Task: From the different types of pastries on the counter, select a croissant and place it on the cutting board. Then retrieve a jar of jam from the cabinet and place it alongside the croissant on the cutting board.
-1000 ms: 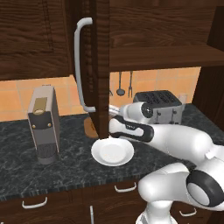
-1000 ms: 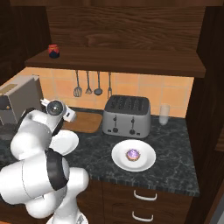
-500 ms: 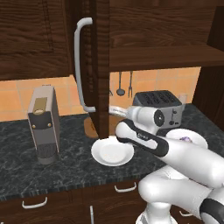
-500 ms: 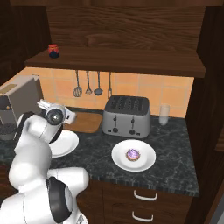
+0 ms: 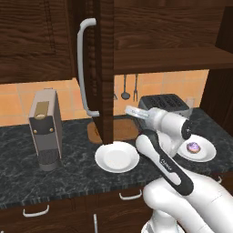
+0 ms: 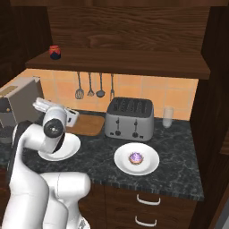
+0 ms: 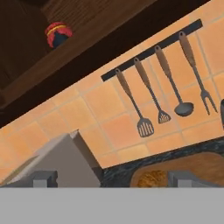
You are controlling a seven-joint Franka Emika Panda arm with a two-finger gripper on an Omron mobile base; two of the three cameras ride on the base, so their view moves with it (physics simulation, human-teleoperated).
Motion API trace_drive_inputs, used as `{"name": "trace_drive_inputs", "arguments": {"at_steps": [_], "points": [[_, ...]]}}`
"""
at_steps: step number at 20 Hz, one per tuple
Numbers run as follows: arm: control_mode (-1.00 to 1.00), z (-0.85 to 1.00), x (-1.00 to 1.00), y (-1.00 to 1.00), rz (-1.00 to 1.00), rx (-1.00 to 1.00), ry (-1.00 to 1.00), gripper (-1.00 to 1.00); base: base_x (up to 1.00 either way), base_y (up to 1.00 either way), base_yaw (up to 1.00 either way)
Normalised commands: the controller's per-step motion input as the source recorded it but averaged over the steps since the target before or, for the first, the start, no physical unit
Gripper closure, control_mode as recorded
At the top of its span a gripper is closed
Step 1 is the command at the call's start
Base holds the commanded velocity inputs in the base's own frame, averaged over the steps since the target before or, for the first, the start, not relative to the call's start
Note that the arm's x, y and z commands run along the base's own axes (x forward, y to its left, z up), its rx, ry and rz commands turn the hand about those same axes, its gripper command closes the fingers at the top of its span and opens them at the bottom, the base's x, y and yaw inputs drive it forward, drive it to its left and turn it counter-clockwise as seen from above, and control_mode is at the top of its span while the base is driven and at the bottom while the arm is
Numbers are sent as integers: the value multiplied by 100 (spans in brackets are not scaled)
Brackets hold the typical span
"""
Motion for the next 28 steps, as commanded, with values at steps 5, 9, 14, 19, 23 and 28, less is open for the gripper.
{"name": "trace_drive_inputs", "arguments": {"at_steps": [5,9,14,19,23,28], "points": [[-100,86,-56,-25,0,0,13,-100,0,0,0],[-100,85,-31,-5,0,0,15,-100,0,0,0],[-100,100,-18,0,0,0,24,-100,0,0,0],[-100,61,0,3,2,0,15,-100,0,0,0],[-100,28,0,0,8,-2,-9,-100,0,0,0],[-100,17,0,0,24,-20,-21,-100,0,0,0]]}}
